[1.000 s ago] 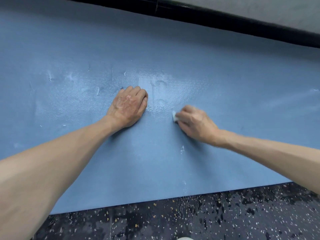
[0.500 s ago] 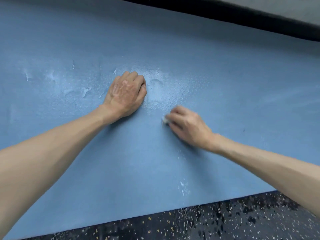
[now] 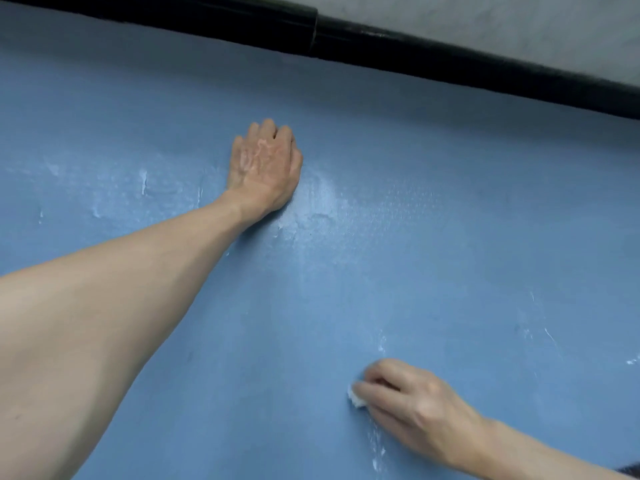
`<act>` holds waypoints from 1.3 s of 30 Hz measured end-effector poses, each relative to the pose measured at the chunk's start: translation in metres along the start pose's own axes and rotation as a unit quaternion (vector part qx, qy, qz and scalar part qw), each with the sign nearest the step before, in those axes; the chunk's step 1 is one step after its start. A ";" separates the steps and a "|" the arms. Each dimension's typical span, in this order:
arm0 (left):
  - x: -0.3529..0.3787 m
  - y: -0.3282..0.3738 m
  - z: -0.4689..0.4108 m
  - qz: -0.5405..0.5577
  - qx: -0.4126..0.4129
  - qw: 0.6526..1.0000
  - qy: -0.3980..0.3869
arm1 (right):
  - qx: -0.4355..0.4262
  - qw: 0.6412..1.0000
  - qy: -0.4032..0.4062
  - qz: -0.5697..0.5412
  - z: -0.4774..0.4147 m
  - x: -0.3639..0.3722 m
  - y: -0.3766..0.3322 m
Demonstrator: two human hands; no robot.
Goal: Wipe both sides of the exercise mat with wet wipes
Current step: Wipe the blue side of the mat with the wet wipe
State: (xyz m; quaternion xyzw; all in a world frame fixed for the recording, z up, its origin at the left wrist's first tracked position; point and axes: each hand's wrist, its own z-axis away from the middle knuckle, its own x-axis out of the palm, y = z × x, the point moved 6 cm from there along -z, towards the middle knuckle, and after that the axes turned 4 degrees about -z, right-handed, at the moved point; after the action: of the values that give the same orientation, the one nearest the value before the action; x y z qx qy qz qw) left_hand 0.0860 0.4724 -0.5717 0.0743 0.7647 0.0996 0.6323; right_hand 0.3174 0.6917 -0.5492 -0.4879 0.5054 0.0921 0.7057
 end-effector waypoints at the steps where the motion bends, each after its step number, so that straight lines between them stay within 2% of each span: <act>1: 0.001 0.000 -0.001 -0.004 -0.006 1.000 0.007 | 0.000 1.000 0.010 0.000 -0.014 -0.005 0.008; 4: 0.002 -0.003 -0.001 -0.003 -0.016 1.000 0.010 | 0.010 0.996 0.078 0.046 -0.080 -0.030 0.042; 7: 0.002 -0.004 -0.005 0.001 -0.005 1.000 0.006 | 0.076 0.978 0.171 0.091 -0.149 -0.066 0.081; 10: 0.001 -0.003 -0.007 -0.001 -0.003 1.000 0.006 | 0.125 0.966 0.205 0.097 -0.172 -0.079 0.095; 19: 0.002 -0.003 -0.006 -0.019 -0.001 1.000 0.001 | 0.095 0.991 0.093 0.012 -0.091 -0.040 0.049; 23: 0.001 -0.002 -0.006 -0.015 -0.006 1.000 -0.007 | 0.094 0.988 0.122 0.030 -0.142 -0.061 0.080; 28: 0.002 -0.003 -0.005 -0.018 -0.013 1.000 -0.013 | 0.136 0.963 0.220 0.079 -0.234 -0.105 0.132; 32: 0.003 -0.003 -0.006 -0.018 -0.013 1.000 -0.018 | 0.157 0.953 0.244 0.083 -0.253 -0.118 0.141; 39: 0.003 -0.004 -0.007 -0.021 -0.020 0.999 -0.020 | 0.108 0.987 0.121 0.006 -0.145 -0.064 0.080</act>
State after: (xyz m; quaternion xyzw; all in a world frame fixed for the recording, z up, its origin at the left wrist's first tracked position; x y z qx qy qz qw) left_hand 0.0789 0.4685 -0.5744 0.0473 0.7510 0.0997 0.6510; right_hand 0.1474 0.6421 -0.5471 -0.4137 0.5970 -0.0184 0.6871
